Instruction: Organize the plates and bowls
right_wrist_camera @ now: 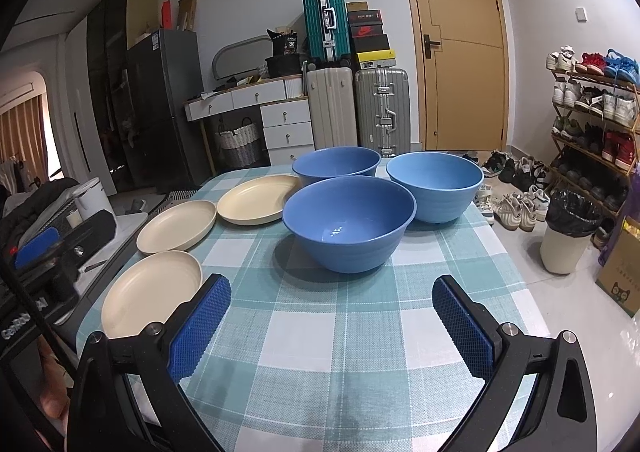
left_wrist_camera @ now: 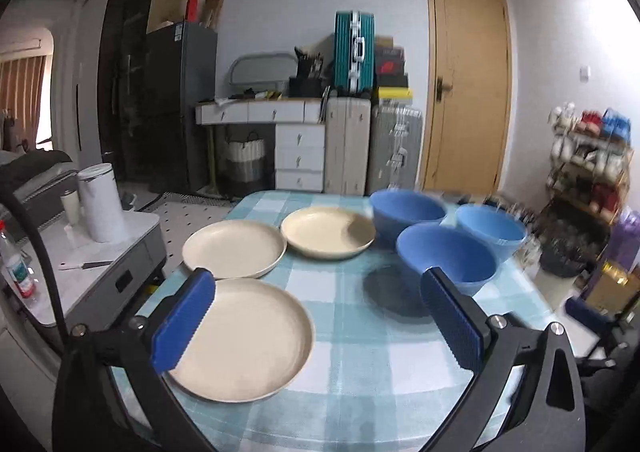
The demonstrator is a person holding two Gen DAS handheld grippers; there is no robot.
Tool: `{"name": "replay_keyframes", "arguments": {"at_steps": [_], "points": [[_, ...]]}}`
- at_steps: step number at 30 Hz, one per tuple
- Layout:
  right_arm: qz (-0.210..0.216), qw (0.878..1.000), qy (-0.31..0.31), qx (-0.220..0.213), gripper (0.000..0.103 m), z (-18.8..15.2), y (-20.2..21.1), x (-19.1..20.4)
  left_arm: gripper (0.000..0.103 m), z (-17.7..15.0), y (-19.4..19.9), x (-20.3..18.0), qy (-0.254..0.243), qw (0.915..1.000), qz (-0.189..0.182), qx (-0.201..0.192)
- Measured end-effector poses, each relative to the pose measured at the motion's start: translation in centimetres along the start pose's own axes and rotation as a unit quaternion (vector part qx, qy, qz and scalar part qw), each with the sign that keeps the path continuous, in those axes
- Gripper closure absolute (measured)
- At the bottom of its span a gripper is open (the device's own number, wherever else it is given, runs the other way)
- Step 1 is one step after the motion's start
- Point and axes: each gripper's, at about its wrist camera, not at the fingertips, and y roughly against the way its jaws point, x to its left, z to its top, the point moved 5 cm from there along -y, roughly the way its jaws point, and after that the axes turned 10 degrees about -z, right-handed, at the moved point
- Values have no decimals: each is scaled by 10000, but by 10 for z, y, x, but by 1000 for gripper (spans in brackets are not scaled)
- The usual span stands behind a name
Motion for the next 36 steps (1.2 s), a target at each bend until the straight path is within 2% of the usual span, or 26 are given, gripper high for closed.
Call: {"name": "replay_keyframes", "arguments": {"at_steps": [3, 6, 9, 15, 17, 21, 25, 27, 29, 31, 33, 36], "points": [[-7, 10000, 8, 5, 1, 0, -1, 0, 0, 5, 11, -2, -5, 9996, -92, -272], [-14, 10000, 10, 2, 1, 0, -1, 0, 0, 3, 5, -5, -37, 10000, -51, -75], [-23, 10000, 1, -11, 1, 1, -1, 0, 0, 1, 0, -6, -60, 9998, 155, 135], [-40, 10000, -4, 12, 1, -1, -1, -1, 0, 1, 6, -16, -109, 9999, 38, -94], [-52, 10000, -32, 0, 1, -1, -1, -2, 0, 5, 5, -21, -327, 9994, 9, -115], [-35, 9999, -136, 14, 1, -1, -1, -7, 0, 9, 1, -24, -521, 9980, -371, -3], [-71, 10000, -64, 8, 1, -2, -2, -5, 0, 6, 7, -20, -507, 9954, -719, -381], [-74, 10000, -3, -28, 1, -2, -1, -3, 0, 5, 5, -18, -559, 9971, -414, -316], [-86, 9999, 28, -57, 1, -2, 0, -2, 0, 3, 1, -19, -624, 9970, -405, -198], [-75, 9999, 1, -75, 1, -1, 1, -3, 0, 2, -1, -16, -431, 9977, -514, -134], [-67, 9999, -51, -85, 1, -1, 2, -5, 0, -1, -8, -6, -44, 9976, -677, 105], [-63, 9998, -125, -105, 1, 0, 3, -8, 1, -4, -19, 5, 273, 9967, -647, 403]]}}
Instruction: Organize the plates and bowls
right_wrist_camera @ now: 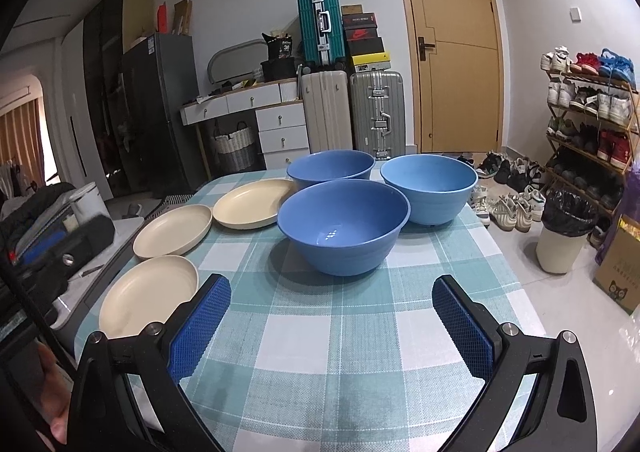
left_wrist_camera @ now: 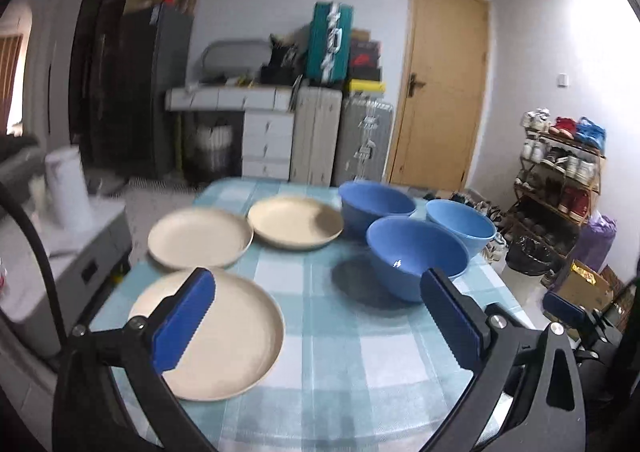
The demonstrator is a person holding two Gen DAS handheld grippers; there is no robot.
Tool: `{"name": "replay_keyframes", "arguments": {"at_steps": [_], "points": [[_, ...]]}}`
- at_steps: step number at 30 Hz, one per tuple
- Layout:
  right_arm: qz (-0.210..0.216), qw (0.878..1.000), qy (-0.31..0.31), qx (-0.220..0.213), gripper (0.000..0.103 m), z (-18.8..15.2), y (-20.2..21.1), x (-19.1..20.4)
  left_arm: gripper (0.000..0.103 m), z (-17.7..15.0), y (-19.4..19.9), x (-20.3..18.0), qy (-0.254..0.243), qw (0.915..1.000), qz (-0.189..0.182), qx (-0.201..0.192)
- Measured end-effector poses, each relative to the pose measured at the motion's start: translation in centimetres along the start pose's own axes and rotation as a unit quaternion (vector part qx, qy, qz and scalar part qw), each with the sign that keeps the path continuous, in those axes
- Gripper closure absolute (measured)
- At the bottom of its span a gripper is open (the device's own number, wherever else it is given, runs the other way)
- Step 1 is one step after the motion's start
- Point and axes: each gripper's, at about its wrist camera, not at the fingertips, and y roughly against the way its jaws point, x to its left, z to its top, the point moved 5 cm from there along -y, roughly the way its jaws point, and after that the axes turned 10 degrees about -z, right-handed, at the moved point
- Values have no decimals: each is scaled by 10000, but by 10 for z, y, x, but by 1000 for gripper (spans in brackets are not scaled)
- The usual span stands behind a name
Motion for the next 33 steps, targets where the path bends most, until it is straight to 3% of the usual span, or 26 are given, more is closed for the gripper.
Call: {"name": "replay_keyframes", "arguments": {"at_steps": [3, 6, 10, 14, 16, 19, 24, 28, 33], "points": [[11, 10000, -40, 20, 1, 0, -1, -1, 1, -1, 7, 7, 429, 9987, -165, -220], [14, 10000, -9, 4, 1, 0, -1, -1, 1, -2, 8, 8, 482, 9984, -1, -290], [16, 10000, 37, -9, 1, 0, -1, 1, 0, -3, 8, -1, 94, 9990, 346, -249], [12, 10000, 34, -9, 1, 0, -1, 2, 0, 0, 5, -11, -520, 9939, 954, -171], [10, 10000, 36, -9, 1, 0, -1, 2, 0, 1, 0, -14, -624, 9939, 907, -42], [11, 10000, 39, -9, 1, 0, -1, 2, 0, 1, -4, -7, -391, 9950, 915, 98], [38, 10000, 33, -30, 1, 0, 0, 2, 0, 0, -1, 1, -176, 9994, 297, 99], [82, 9997, 51, -207, 1, 3, 5, 4, 0, 3, -1, 11, -469, 9972, 519, 274], [701, 9959, -237, -519, 1, 21, 21, 20, 0, 23, 3, 46, -665, 9921, 988, 388]]}}
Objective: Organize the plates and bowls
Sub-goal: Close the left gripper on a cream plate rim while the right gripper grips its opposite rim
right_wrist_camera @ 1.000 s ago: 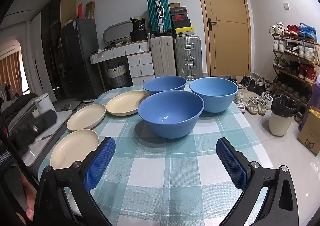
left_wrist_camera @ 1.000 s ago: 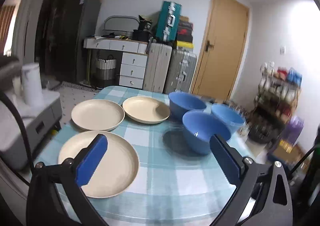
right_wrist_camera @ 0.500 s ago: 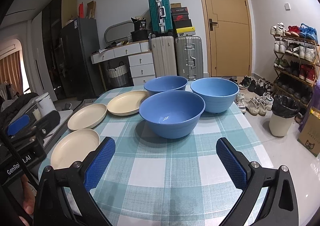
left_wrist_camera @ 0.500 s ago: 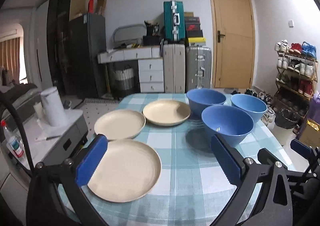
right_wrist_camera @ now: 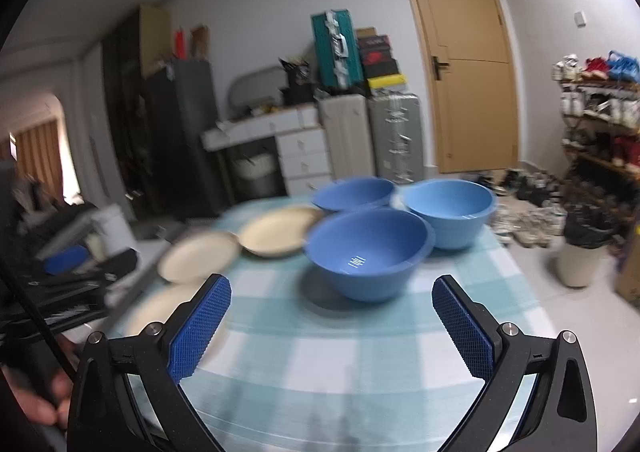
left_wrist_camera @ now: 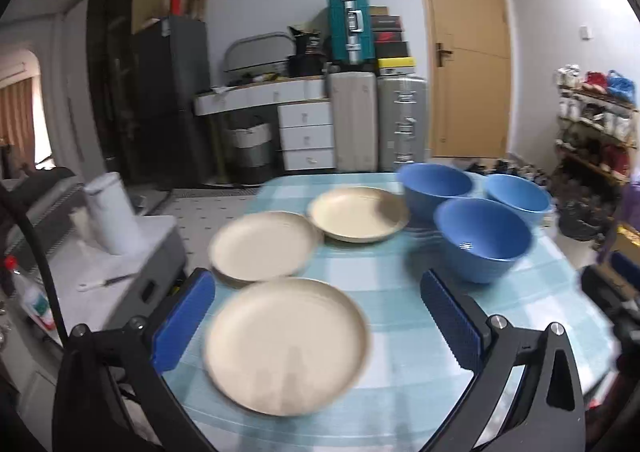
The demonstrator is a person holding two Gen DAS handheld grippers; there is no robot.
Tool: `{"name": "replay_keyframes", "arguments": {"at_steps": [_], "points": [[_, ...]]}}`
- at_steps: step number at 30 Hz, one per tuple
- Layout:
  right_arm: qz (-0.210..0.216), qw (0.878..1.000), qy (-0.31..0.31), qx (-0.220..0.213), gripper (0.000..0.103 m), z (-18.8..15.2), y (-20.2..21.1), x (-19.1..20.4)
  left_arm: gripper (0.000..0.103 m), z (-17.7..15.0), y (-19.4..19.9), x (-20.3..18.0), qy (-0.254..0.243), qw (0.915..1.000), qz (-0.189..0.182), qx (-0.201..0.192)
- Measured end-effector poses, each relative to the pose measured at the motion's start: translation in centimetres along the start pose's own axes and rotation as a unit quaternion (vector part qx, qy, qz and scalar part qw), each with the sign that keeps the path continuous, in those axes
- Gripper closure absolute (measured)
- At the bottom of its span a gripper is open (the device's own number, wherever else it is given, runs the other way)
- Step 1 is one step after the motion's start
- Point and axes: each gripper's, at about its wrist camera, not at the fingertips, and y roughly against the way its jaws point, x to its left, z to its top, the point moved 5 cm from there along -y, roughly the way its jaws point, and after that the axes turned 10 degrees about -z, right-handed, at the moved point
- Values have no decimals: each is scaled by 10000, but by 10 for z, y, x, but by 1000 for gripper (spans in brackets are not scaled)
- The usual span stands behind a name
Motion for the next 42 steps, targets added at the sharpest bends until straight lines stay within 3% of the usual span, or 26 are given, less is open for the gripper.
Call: {"name": "replay_keyframes", "arguments": {"at_steps": [5, 8, 10, 12, 14, 17, 19, 21, 23, 24, 25, 27, 29, 32, 35, 38, 42], "points": [[394, 9983, 345, -263, 1, 44, 2, 53, 0, 27, -15, 66, 410, 9990, -6, 148], [695, 9923, 937, -418, 1, 76, -5, 103, 0, 44, -25, 105, 606, 9981, -120, -19], [1019, 9851, 1327, -388, 1, 95, -19, 138, 0, 55, -37, 126, 598, 9982, 43, 80], [1227, 9777, 1701, -124, 1, 108, -46, 174, 0, 58, -55, 140, 532, 9978, 243, 317], [1412, 9699, 1967, 250, 1, 113, -76, 202, 0, 55, -85, 158, 653, 9934, 314, 889], [1315, 9582, 2289, 1103, 1, 104, -140, 235, 0, 39, -129, 179, 1091, 9789, 198, 1715], [1344, 9410, 2346, 2034, 1, 87, -190, 254, 1, 27, -155, 191, 1464, 9656, 70, 2146], [1300, 9262, 2203, 2770, 1, 70, -226, 260, 1, 18, -174, 196, 1702, 9547, -17, 2441], [1262, 9134, 1846, 3402, 8, 52, -259, 257, 1, 9, -193, 200, 1823, 9450, -118, 2714], [1214, 9071, 1563, 3715, 21, 44, -271, 256, 1, 7, -202, 201, 1827, 9418, -161, 2817], [1119, 8971, 1298, 4072, 26, 33, -282, 255, 1, 6, -210, 202, 1811, 9389, -162, 2922], [1123, 8823, 844, 4493, 26, 16, -296, 247, 1, 6, -222, 209, 1823, 9392, -97, 2907], [967, 8767, 658, 4666, 26, 2, -307, 244, 1, 7, -235, 217, 1853, 9348, -168, 3026], [696, 8793, 477, 4687, 30, -5, -322, 236, 1, 1, -255, 217, 1584, 9259, -211, 3424], [627, 8781, 361, 4729, 31, -13, -333, 236, 1, 3, -262, 222, 1426, 9321, -66, 3328], [603, 8809, 246, 4688, 34, -17, -338, 235, 2, -4, -273, 225, 1599, 9231, -283, 3485], [574, 8810, 93, 4695, 34, -24, -347, 235, 10, -14, -284, 229, 1752, 9155, -330, 3607]]}}
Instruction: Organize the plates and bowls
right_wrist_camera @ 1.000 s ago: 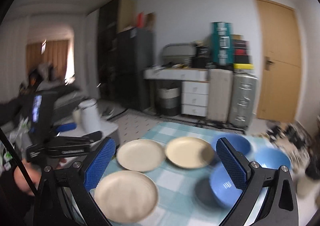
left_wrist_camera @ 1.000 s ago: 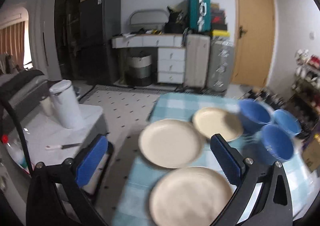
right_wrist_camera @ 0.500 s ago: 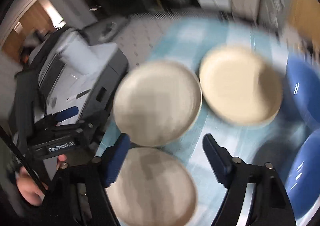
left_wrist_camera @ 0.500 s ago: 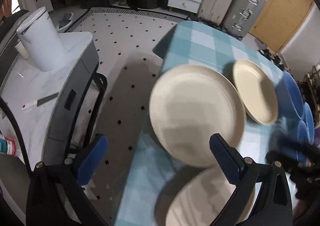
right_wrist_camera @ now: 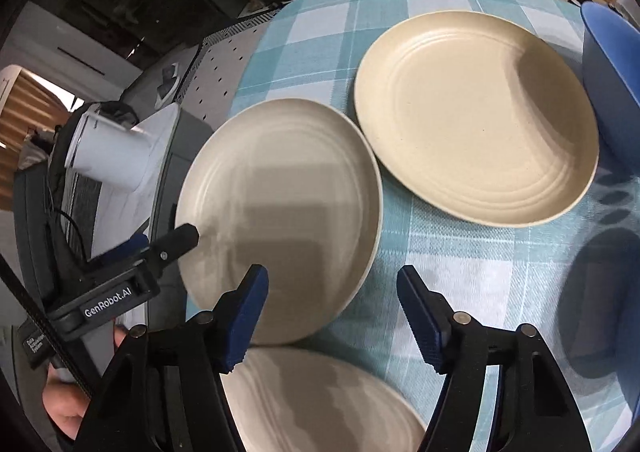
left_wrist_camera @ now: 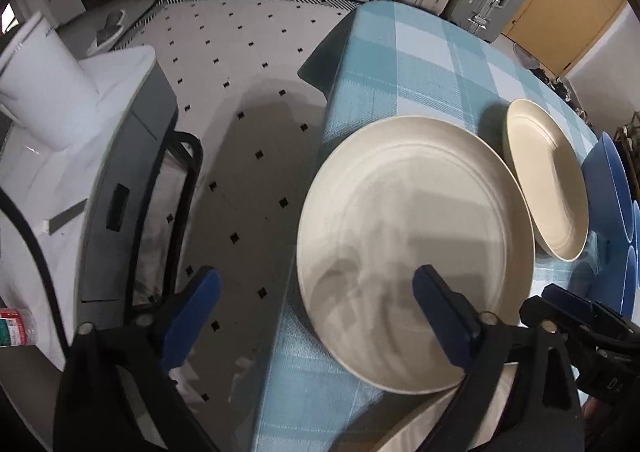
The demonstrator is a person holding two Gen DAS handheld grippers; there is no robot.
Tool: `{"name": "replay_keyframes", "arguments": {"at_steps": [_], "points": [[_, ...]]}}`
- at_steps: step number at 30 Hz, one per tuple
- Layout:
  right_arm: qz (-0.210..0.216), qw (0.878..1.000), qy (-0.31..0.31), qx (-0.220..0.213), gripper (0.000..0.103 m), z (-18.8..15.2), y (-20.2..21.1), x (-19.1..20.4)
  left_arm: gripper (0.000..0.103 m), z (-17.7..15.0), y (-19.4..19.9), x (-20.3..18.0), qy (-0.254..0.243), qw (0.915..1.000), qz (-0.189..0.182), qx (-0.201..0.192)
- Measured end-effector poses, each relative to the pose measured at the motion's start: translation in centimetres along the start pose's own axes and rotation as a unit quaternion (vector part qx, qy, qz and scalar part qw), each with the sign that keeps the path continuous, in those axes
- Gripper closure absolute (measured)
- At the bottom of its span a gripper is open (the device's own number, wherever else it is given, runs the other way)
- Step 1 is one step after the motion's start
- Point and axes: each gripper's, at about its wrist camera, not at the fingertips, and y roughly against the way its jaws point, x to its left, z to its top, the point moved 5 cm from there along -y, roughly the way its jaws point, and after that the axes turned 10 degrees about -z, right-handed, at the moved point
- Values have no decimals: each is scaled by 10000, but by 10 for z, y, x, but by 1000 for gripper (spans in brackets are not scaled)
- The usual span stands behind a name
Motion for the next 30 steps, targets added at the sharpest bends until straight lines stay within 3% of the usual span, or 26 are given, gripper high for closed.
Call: {"name": "replay_keyframes", "arguments": {"at_steps": [6, 7, 11, 13, 16, 18, 22, 27, 30], "points": [[-190, 9997, 112, -68, 38, 4, -11, 11, 12, 5, -8, 7, 207, 9994, -263, 32], [-228, 9996, 188, -47, 45, 4, -12, 14, 15, 5, -10, 7, 173, 9993, -316, 96], [-241, 9996, 171, -40, 51, 6, -21, 19, 36, 8, -15, 10, 197, 9990, -348, 195], [-289, 9994, 127, -106, 57, 8, -23, 14, 57, 9, -16, 11, 285, 9982, -462, 238], [-449, 9986, 113, -265, 73, 11, -21, 5, 60, 9, -19, 11, 403, 9968, -641, 248], [-624, 9968, 268, -424, 82, 9, -20, 3, 68, 11, -21, 8, 318, 9973, -620, 232], [-424, 9983, 131, -371, 92, 7, -27, -1, 75, 13, -23, 9, 288, 9973, -641, 205], [-213, 9991, -28, -358, 93, 8, -27, -7, 87, 14, -20, 17, 436, 9963, -727, 122], [-200, 9992, -77, -341, 94, 8, -26, -9, 88, 12, -19, 16, 369, 9971, -660, 62]]}}
